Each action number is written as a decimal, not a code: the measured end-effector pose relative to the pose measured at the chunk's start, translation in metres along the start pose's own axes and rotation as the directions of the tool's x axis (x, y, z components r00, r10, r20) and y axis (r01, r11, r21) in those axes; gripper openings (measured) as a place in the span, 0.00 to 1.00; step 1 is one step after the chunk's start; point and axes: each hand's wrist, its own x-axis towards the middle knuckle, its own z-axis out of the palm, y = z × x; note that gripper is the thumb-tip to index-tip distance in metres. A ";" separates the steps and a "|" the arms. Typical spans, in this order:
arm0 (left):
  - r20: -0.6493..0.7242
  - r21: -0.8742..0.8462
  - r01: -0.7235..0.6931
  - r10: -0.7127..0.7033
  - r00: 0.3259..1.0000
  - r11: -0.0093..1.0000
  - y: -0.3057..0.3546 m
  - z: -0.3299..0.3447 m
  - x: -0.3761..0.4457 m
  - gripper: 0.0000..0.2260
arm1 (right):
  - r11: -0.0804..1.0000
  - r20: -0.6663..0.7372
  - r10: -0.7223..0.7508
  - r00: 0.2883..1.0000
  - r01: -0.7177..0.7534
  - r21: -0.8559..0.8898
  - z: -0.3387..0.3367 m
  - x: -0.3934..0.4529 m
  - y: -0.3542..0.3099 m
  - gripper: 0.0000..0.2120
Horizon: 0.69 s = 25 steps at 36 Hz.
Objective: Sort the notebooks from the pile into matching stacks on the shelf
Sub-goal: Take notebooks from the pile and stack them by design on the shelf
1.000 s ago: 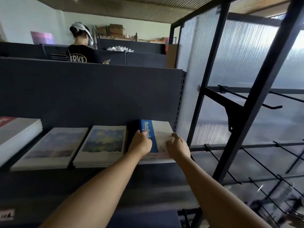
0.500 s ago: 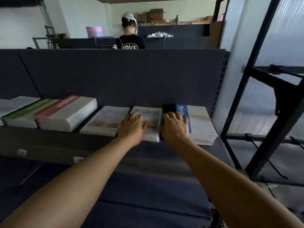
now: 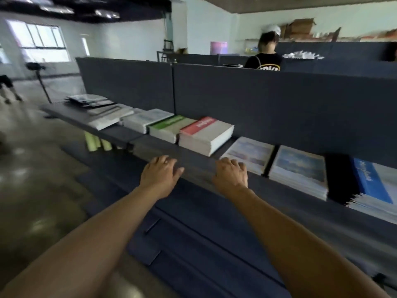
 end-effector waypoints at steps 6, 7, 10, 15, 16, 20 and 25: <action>0.007 0.024 0.122 -0.122 0.993 0.992 -0.125 -0.014 -0.021 0.24 | 0.995 0.070 -0.092 0.993 0.088 0.055 0.016 0.014 -0.111 0.20; 0.004 0.012 0.143 -0.144 0.990 0.990 -0.144 -0.015 -0.023 0.24 | 0.993 0.076 -0.105 0.992 0.100 0.063 0.019 0.017 -0.129 0.20; -0.009 -0.006 0.204 -0.204 0.979 0.979 -0.197 -0.020 -0.030 0.24 | 0.988 0.092 -0.147 0.985 0.143 0.055 0.027 0.028 -0.178 0.20; 0.007 -0.015 0.277 -0.277 0.961 0.961 -0.270 -0.021 -0.038 0.24 | 0.971 0.112 -0.236 0.965 0.230 0.068 0.037 0.046 -0.246 0.20; 0.007 -0.020 0.291 -0.291 0.957 0.956 -0.282 -0.020 -0.038 0.24 | 0.966 0.115 -0.254 0.960 0.247 0.072 0.039 0.050 -0.259 0.20; 0.014 -0.054 0.342 -0.341 0.940 0.938 -0.324 -0.014 -0.032 0.23 | 0.949 0.114 -0.314 0.943 0.307 0.071 0.052 0.072 -0.304 0.20; 0.093 -0.042 0.383 -0.378 0.921 0.923 -0.375 -0.006 -0.016 0.23 | 0.923 0.118 -0.384 0.916 0.379 0.064 0.067 0.110 -0.357 0.20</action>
